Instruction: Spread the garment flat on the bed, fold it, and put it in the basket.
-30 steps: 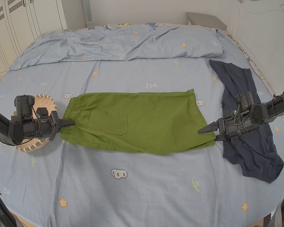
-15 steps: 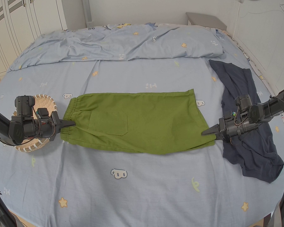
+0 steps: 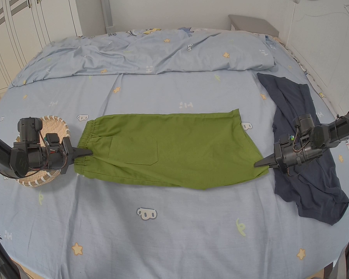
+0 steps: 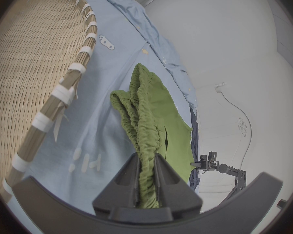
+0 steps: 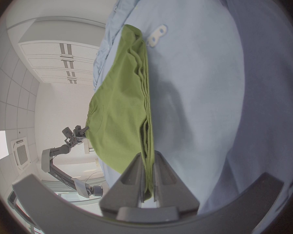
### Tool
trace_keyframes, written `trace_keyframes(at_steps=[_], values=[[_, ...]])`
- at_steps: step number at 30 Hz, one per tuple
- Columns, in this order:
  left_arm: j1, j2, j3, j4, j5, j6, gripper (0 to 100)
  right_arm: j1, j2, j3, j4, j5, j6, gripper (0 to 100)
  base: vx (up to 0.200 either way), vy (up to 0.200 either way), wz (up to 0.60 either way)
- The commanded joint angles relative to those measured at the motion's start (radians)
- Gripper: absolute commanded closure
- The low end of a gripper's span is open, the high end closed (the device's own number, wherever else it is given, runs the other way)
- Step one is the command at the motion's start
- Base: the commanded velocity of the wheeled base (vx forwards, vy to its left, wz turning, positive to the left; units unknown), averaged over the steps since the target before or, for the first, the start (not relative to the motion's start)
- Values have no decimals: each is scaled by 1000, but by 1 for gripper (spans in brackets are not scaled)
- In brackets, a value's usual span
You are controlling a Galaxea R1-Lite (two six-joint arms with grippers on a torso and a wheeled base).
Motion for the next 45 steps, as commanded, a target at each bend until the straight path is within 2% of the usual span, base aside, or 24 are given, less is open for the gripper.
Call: trace_keyframes(at_steps=[1, 5, 6, 7, 8, 9, 11, 13, 15, 16, 17, 22, 24, 25, 29, 39, 40, 45], values=[[31, -78, 17, 73, -66, 4, 100, 21, -217, 142, 22, -12, -33, 100, 0, 0, 0], [37, -113, 50, 128, -81, 50, 100, 34, -289, 255, 11, -38, -65, 100, 0, 0, 0], [58, -130, 91, 175, -81, 126, 100, 38, -328, 358, 4, -81, -111, 100, 0, 0, 0], [58, -130, 91, 175, -81, 126, 100, 38, -328, 358, 4, -81, -111, 100, 0, 0, 0], [80, -172, 126, 228, -83, 184, 100, 41, -358, 445, -19, -99, -120, 100, 0, 0, 0], [83, -184, 139, 245, -83, 201, 100, 44, -369, 476, -32, -99, -120, 100, 0, 0, 0], [104, -230, 212, 321, -83, 284, 100, 45, -426, 637, -127, -99, -120, 100, 0, 0, 0], [115, -250, 254, 340, -83, 320, 100, 47, -449, 708, -173, -101, -120, 100, 0, 0, 0], [126, -274, 335, 340, -83, 377, 100, 53, -484, 821, -246, -99, -120, 100, 0, 0, 0], [126, -274, 335, 340, -83, 377, 100, 53, -484, 821, -246, -99, -120, 100, 0, 0, 0], [146, -288, 418, 340, -83, 439, 100, 70, -510, 939, -331, -99, -119, 100, 0, 0, 0], [189, -314, 508, 344, -83, 546, 100, 67, -538, 1149, -515, -101, -119, 100, 0, 0, 0], [190, -317, 517, 344, -83, 552, 100, 64, -536, 1182, -546, -101, -119, 100, 0, 0, 0], [190, -314, 540, 340, -83, 555, 100, 64, -526, 1242, -621, -101, -119, 100, 0, 0, 0], [198, -307, 553, 337, -81, 578, 100, 73, -481, 1272, -700, -99, -117, 100, 0, 0, 0], [247, -291, 539, 335, -81, 601, 100, 70, -418, 1274, -723, -98, -128, 100, 0, 0, 0], [247, -291, 539, 335, -81, 603, 100, 71, -417, 1274, -722, -98, -128, 0, 0, 0, 0], [250, -299, 545, 337, -81, 620, 100, 64, -426, 1274, -750, -96, -122, 0, 0, 0, 0]])
